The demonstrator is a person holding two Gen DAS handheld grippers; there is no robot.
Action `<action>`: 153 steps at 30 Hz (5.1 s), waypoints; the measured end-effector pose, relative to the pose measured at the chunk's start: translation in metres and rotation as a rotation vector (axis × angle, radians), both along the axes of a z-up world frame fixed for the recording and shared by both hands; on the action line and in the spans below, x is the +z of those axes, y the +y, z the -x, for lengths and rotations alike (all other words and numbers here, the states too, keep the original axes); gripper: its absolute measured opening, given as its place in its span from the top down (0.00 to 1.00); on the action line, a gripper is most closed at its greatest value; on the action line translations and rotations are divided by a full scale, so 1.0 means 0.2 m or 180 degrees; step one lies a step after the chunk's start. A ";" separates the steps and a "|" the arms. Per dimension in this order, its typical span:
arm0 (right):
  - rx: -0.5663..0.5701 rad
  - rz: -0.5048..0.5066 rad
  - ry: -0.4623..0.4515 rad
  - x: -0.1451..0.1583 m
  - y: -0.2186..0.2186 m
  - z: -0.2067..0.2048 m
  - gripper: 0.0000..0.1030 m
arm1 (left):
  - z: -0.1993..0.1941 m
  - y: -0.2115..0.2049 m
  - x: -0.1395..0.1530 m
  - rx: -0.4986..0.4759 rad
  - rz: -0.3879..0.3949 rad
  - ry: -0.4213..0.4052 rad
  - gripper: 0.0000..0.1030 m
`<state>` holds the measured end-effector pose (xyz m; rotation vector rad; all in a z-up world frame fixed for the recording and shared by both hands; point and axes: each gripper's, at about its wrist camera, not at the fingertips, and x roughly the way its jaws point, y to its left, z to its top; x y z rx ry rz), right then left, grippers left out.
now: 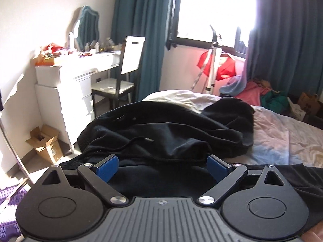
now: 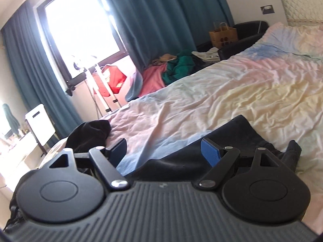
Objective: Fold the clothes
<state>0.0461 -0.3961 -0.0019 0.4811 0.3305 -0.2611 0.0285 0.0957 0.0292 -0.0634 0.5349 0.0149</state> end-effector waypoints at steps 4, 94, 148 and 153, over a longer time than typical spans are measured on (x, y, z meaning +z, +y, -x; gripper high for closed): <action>0.0340 0.0090 -0.0138 0.05 0.16 0.01 0.20 | -0.01 -0.26 -0.03 -0.0287 -0.0065 -0.0057 0.06; 0.0127 -0.2752 -0.0440 -0.59 -0.18 -0.69 0.15 | -0.47 -0.21 -0.50 -0.0526 0.1276 -0.0079 0.05; -0.0644 -0.0421 0.0389 -0.70 -0.88 -0.85 0.88 | -0.53 -0.53 -0.55 -0.0811 0.0401 0.0013 0.05; -0.0555 -0.0267 0.0599 -0.57 -0.80 -0.83 0.78 | -0.46 -0.55 -0.50 -0.0779 0.0077 -0.0149 0.05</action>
